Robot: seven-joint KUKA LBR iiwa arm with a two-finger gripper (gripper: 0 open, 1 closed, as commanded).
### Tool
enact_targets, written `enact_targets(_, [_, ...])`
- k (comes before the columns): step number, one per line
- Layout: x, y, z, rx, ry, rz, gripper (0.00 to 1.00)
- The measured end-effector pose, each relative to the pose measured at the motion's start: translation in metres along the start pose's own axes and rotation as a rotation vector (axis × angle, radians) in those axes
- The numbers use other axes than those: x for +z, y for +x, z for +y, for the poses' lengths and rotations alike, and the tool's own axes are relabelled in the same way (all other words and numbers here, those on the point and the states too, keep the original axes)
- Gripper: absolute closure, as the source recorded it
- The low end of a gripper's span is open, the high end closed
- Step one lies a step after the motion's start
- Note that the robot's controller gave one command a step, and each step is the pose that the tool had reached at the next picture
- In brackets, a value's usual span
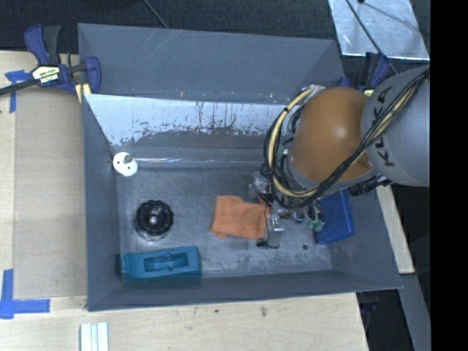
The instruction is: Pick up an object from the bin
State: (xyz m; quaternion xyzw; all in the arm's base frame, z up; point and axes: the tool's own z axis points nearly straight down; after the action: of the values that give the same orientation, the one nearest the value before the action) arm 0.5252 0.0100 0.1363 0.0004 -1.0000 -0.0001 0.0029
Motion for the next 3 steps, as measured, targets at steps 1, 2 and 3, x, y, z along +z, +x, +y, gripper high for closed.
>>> enact_targets(1, [-0.004,-0.002,0.000,0.000,0.000,-0.008,0.00])
enact_targets(2, [0.033,-0.009,-0.003,-0.049,0.001,-0.015,0.00])
enact_targets(3, [0.053,0.003,0.012,0.132,-0.001,-0.008,1.00])
